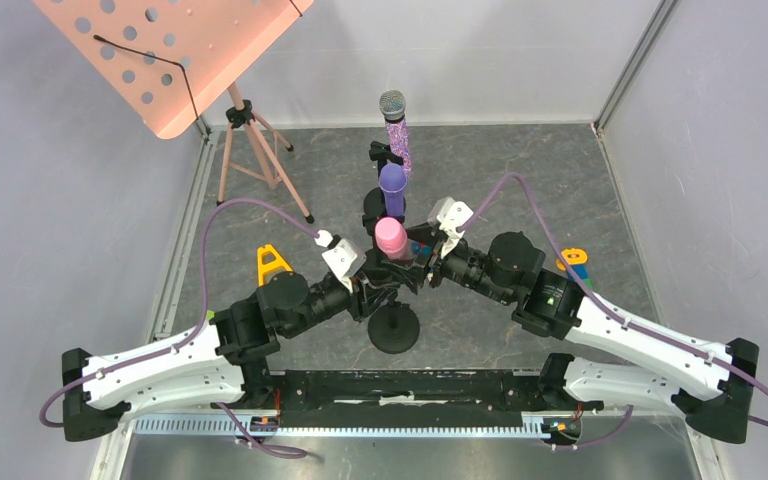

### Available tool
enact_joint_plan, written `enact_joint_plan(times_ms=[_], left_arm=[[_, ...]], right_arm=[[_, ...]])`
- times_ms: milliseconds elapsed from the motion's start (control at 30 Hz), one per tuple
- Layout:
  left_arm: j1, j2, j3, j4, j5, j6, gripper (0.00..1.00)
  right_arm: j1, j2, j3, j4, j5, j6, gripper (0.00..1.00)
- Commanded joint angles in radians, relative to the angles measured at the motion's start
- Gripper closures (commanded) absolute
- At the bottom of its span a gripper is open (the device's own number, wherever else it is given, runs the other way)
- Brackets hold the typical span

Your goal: Remove the microphone from the stand

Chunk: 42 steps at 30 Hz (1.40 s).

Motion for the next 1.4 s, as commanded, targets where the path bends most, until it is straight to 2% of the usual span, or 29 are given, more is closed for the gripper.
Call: enact_joint_plan(times_ms=[0, 200, 500, 667, 867, 1033, 1367], left_arm=[[-0.004, 0.002, 0.029, -0.004, -0.004, -0.013, 0.63], [-0.004, -0.026, -0.028, -0.004, 0.012, -0.041, 0.66], [-0.004, -0.040, -0.091, -0.020, 0.049, -0.081, 0.59], [-0.004, -0.048, -0.115, -0.014, 0.056, -0.101, 0.57], [-0.004, -0.037, -0.130, -0.014, 0.059, -0.102, 0.54], [-0.004, -0.004, -0.153, 0.074, 0.038, -0.111, 0.54], [-0.004, 0.061, -0.152, 0.093, 0.027, -0.101, 0.54]], right_arm=[[0.005, -0.018, -0.010, 0.057, 0.003, 0.014, 0.32], [0.009, -0.019, -0.073, 0.099, -0.010, 0.070, 0.39], [0.032, -0.056, -0.230, 0.196, 0.021, 0.185, 0.40], [0.037, -0.100, -0.277, 0.235, 0.049, 0.223, 0.37], [0.040, -0.110, -0.249, 0.211, 0.038, 0.223, 0.34], [0.044, -0.087, -0.208, 0.176, 0.033, 0.197, 0.32], [0.062, -0.030, -0.167, 0.157, 0.094, 0.149, 0.31]])
